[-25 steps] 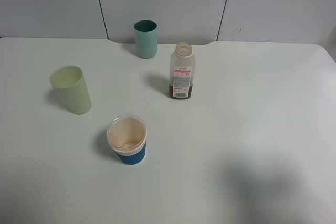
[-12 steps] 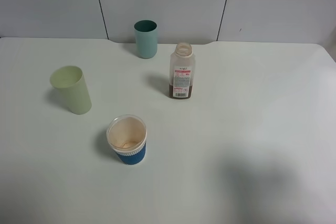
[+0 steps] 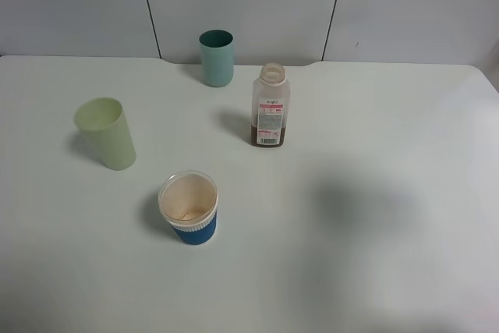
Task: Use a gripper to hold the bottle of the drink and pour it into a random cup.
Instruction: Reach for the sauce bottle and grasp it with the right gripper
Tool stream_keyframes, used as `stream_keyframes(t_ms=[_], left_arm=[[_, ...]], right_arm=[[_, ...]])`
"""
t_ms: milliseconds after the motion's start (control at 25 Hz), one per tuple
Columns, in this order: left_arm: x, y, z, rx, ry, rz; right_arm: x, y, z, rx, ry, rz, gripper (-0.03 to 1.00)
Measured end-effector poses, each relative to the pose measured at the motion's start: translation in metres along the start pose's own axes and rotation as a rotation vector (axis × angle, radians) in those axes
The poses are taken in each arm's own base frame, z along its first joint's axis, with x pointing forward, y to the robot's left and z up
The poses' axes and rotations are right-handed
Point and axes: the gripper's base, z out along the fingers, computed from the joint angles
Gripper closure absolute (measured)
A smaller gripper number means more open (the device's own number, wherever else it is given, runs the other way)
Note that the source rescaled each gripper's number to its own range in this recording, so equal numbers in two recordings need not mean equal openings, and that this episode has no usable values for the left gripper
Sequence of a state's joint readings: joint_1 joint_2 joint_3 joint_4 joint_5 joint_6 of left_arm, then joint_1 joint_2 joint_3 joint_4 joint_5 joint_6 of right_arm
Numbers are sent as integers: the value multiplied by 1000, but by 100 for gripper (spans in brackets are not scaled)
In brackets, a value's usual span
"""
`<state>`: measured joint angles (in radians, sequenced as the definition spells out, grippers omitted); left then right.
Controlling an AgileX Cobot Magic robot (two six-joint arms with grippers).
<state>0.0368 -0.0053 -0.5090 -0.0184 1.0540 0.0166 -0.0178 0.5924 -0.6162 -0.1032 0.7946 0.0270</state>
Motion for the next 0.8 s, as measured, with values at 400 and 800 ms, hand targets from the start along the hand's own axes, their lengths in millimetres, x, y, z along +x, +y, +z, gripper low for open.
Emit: stream_keyframes(t_ms=[400, 800], left_arm=[[0, 0, 0, 1, 0, 0], [0, 0, 0, 1, 0, 0]], right_arm=[[-23, 6, 69, -23, 58, -19, 10], [-26, 8, 125, -7, 93, -140, 2]])
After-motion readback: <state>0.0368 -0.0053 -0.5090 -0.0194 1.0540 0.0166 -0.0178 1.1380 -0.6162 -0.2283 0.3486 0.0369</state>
